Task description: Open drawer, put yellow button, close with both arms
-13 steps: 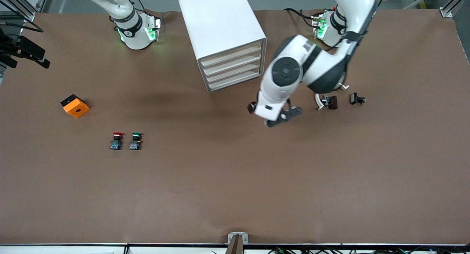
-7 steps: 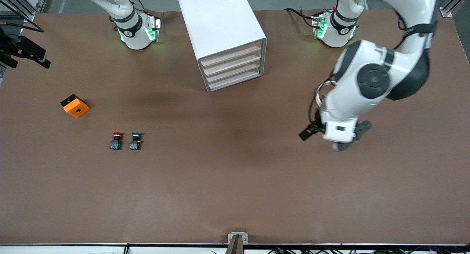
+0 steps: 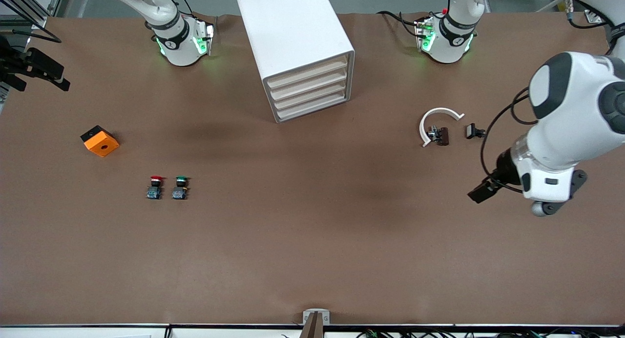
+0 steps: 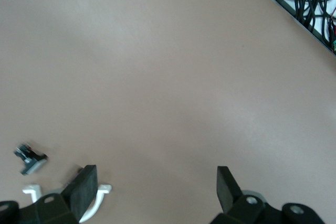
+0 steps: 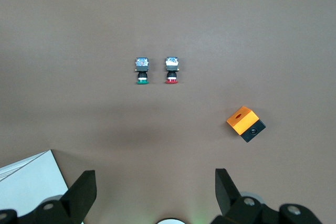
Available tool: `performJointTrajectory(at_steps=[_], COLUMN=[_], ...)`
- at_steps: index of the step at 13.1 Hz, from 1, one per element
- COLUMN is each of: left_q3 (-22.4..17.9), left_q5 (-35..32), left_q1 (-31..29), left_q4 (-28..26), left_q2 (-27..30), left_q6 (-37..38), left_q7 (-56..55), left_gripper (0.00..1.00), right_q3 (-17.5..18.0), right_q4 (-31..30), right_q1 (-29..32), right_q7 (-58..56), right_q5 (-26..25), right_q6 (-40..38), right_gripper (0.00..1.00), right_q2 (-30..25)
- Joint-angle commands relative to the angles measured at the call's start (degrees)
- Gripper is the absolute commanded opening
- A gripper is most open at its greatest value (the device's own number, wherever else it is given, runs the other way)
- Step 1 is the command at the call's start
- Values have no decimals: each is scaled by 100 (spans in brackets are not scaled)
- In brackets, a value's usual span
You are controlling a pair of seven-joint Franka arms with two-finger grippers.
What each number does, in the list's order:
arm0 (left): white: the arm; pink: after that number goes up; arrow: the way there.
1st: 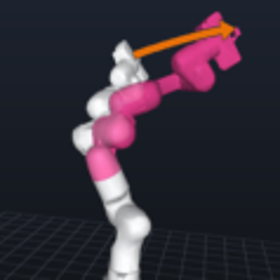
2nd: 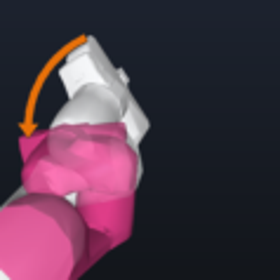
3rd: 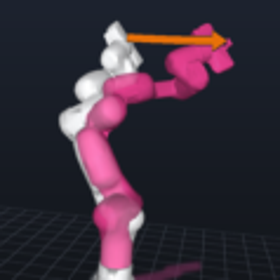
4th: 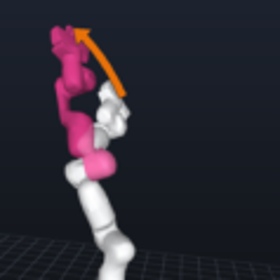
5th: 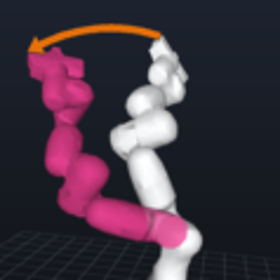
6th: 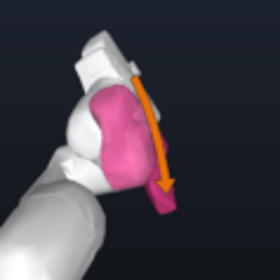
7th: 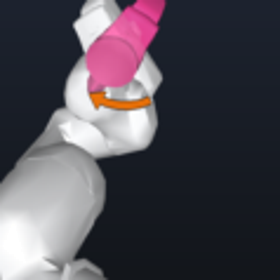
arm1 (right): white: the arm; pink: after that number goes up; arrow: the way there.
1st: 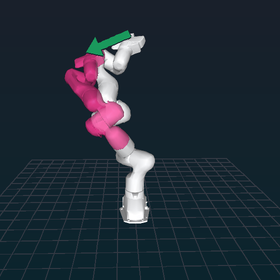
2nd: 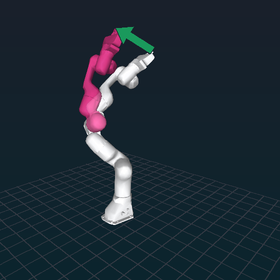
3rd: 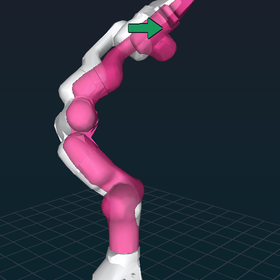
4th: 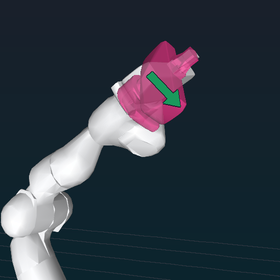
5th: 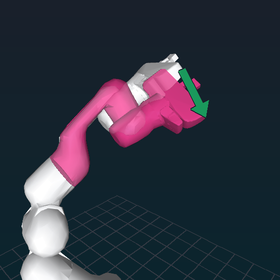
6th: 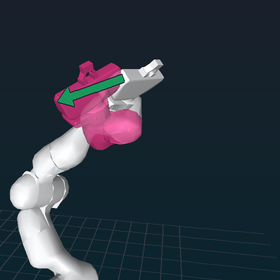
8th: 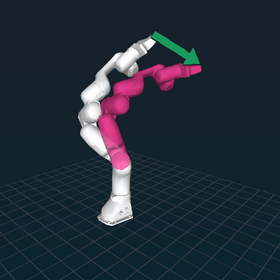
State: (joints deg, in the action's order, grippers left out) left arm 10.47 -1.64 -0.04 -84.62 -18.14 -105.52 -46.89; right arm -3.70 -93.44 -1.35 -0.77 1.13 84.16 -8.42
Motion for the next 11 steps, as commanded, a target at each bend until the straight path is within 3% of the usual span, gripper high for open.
performJointTrajectory(at_steps=[1,11], left_q3=[69,43], left_q5=[-144,-126], left_q1=[-276,-945], left_q4=[-2,-72], left_q2=[327,1303], left_q6=[286,1745], left_q7=[722,3122], left_gripper=[100,100], right_q3=[-25,-25], right_q4=[151,151], right_q1=[-50,-93], right_q7=[-46,-37], right_q5=[-60,-69], right_q6=[-84,-84], right_gripper=[100,100], right_q2=[78,78])
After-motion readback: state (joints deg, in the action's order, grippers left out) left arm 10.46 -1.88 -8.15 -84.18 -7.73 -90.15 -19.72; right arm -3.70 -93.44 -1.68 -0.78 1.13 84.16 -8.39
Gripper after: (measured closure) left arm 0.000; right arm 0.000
